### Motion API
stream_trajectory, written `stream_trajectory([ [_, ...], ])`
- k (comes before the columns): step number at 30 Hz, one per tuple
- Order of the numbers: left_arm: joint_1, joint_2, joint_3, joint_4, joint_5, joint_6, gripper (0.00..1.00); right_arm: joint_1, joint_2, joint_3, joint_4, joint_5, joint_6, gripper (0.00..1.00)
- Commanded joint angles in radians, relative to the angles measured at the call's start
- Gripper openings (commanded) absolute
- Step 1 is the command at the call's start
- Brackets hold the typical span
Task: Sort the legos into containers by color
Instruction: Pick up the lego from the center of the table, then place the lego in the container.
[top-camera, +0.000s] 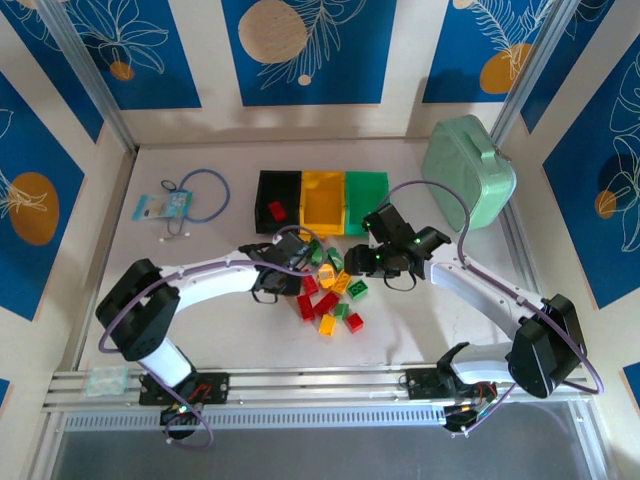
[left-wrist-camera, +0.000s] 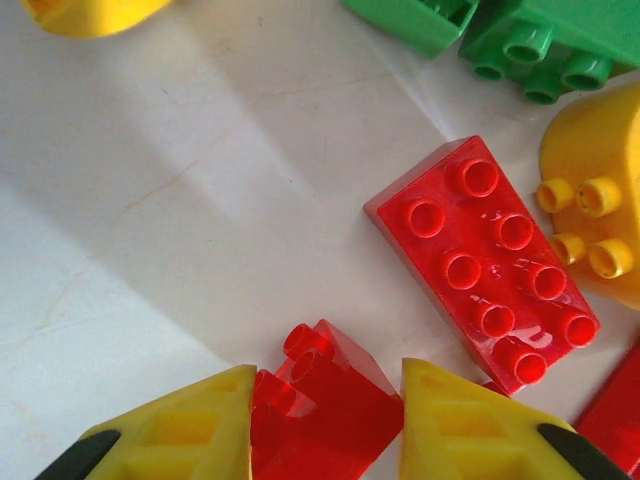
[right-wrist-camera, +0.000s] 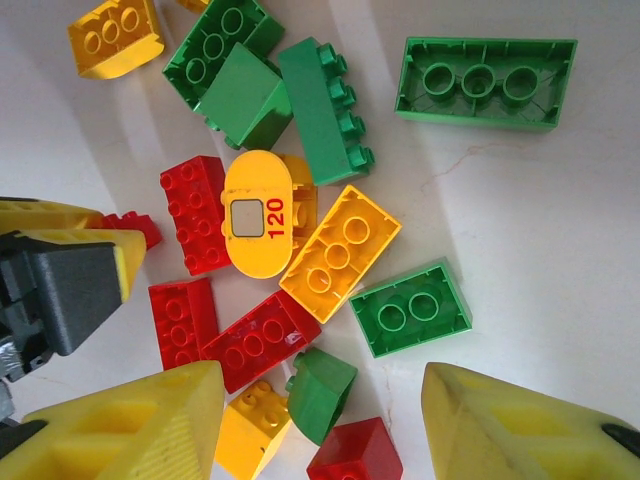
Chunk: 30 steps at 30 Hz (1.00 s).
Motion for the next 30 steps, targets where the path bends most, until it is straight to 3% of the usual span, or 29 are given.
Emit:
stream_trajectory([
  [1,0.030,-0.042,0.047,-0.035,-0.013,0.017,0.25,-0.005,-0.020,-0.017,-0.001,-0.024,0.009,0.55],
  [9,0.161,-0.039,0.150,-0.037,0.029,0.070,0.25,-0.005,-0.024,-0.023,-0.003,-0.024,0.008,0.55],
  [15,0.291,0.045,0.297,-0.024,0.078,0.103,0.25,-0.005,-0.021,-0.020,-0.005,-0.031,0.006,0.55],
  [30,0.365,0.343,0.613,-0.051,0.104,0.149,0.29,-0.005,-0.043,-0.020,-0.033,-0.024,0.005,0.55],
])
